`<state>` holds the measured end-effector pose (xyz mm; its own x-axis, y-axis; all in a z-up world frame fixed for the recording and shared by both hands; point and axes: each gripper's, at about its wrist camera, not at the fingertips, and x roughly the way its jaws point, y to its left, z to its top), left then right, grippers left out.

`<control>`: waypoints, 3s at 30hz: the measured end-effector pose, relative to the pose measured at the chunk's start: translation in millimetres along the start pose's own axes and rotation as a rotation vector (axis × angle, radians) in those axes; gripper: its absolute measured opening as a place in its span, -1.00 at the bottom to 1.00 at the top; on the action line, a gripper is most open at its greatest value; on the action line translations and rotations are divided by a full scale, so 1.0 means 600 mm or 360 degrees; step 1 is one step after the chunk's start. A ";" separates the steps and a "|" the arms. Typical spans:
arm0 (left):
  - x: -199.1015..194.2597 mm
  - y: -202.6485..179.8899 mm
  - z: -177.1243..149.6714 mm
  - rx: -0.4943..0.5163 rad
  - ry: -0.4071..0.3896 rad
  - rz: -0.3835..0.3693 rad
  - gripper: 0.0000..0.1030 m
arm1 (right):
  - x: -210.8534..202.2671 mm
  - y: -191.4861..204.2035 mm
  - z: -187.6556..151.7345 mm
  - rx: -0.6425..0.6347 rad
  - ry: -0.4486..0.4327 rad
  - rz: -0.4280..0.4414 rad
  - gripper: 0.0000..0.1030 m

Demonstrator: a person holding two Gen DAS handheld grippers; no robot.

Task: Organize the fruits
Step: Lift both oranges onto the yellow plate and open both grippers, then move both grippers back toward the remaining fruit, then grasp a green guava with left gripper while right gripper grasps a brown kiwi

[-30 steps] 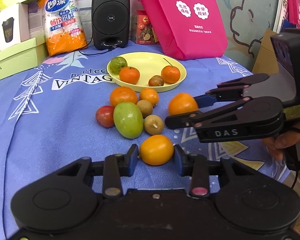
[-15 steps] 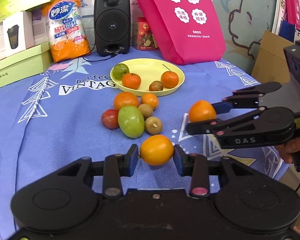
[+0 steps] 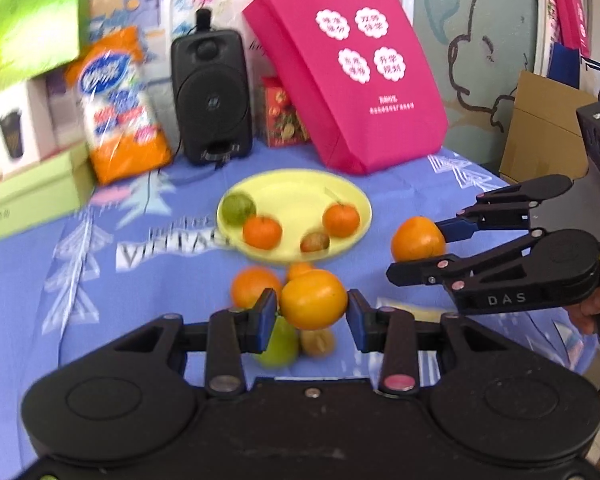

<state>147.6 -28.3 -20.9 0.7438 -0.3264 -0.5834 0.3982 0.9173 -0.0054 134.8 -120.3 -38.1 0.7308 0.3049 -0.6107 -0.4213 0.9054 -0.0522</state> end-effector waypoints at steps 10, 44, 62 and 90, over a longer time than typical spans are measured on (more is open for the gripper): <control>0.119 0.024 0.108 0.0070 -0.0002 -0.0011 -0.28 | 0.055 -0.099 0.069 0.0021 -0.0056 -0.0119 -0.18; 0.074 0.074 0.072 -0.0109 0.0017 0.0057 0.29 | 0.093 -0.098 0.076 0.0019 -0.0031 -0.0100 0.06; -0.010 0.107 -0.052 -0.0267 0.0157 0.0218 0.29 | 0.036 0.032 -0.004 -0.0026 0.0071 0.0067 0.07; 0.068 0.070 -0.053 -0.0354 0.0166 0.0026 0.06 | 0.065 0.066 -0.033 -0.0073 0.0149 0.0189 0.20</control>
<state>177.5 4.2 -70.9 0.6849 -0.2964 -0.6657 0.2502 0.9536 -0.1672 136.0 -78.4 -79.5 0.6220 0.3783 -0.6856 -0.5275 0.8495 -0.0099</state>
